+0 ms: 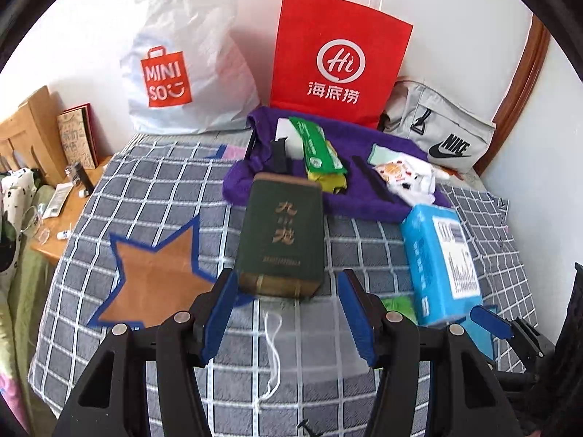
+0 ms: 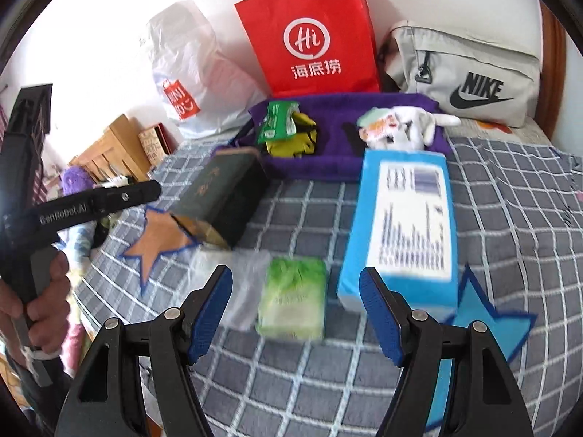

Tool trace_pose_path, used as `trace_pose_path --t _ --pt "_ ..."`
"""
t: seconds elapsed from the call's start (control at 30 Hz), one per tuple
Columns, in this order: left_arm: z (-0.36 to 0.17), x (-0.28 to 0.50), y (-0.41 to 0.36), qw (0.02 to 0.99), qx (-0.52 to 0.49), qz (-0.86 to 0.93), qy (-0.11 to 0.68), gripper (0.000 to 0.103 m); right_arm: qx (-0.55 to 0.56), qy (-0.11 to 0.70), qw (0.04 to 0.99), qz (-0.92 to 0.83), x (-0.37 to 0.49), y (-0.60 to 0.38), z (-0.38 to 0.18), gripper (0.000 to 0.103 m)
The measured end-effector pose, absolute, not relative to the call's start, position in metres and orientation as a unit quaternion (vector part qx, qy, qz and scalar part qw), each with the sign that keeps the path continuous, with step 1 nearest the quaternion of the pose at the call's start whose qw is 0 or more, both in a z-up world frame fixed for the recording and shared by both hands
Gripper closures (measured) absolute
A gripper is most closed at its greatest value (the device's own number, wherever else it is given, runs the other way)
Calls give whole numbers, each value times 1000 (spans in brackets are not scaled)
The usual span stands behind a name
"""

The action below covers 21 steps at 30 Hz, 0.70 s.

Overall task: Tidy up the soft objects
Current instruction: 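Move the left gripper to the white mesh bag while the right gripper approaches the green tissue pack, then grasp the white mesh bag with the left gripper while the right gripper grasps the green tissue pack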

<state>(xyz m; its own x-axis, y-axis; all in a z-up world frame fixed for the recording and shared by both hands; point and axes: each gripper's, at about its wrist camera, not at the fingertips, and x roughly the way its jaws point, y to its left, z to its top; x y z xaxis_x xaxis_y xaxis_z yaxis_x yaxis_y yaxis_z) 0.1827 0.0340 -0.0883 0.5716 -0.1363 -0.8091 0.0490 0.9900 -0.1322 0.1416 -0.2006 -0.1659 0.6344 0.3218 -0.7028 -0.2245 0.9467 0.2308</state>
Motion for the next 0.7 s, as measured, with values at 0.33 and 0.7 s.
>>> trace_pose_path --t 0.33,0.7 --pt "-123 163 47 870 -66 -48 485 48 17 425 894 143 131 -178 -213 31" --pt "-146 168 53 858 -78 -42 506 46 20 413 900 137 149 -165 -238 50"
